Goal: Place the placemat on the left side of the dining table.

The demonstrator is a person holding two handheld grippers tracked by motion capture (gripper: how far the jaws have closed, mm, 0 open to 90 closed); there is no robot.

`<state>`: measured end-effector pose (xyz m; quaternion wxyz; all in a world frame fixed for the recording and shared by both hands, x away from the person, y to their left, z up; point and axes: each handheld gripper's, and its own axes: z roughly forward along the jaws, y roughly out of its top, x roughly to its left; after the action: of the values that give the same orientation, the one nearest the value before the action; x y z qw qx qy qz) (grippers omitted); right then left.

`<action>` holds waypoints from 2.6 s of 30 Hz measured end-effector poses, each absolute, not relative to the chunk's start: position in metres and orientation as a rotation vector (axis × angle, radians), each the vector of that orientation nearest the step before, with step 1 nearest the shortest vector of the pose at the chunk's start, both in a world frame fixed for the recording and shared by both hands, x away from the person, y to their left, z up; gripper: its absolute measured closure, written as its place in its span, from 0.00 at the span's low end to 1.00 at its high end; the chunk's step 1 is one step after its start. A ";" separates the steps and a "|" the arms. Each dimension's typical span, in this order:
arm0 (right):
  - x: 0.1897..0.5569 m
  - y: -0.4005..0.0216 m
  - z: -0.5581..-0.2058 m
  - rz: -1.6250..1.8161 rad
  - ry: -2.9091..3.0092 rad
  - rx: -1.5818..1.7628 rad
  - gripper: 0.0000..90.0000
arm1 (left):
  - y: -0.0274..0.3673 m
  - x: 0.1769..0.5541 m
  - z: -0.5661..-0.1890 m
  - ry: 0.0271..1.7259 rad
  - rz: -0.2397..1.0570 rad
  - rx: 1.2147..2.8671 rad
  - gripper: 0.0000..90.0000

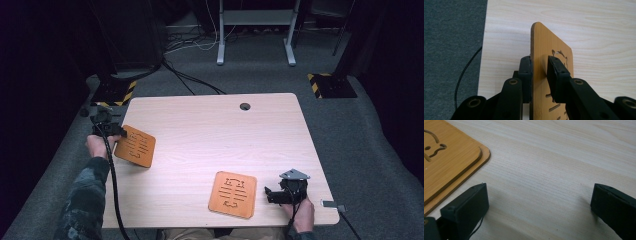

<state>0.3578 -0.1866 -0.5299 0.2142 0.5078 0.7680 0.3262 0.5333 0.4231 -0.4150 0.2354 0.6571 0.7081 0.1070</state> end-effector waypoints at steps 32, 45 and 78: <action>0.358 -0.187 -0.530 0.904 2.131 1.410 0.01 | 0.433 0.537 -0.430 1.962 0.243 1.777 0.78; 0.358 -0.187 -0.530 0.905 2.130 1.410 0.01 | 0.438 0.539 -0.439 1.976 0.240 1.787 0.75; 0.358 -0.187 -0.530 0.906 2.131 1.406 0.01 | 0.410 0.509 -0.432 1.785 0.316 1.880 0.19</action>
<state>0.3581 -0.1870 -0.5300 0.2147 0.5069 0.7683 0.3267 0.5091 0.4098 -0.4322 0.2617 0.6947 0.6597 0.1169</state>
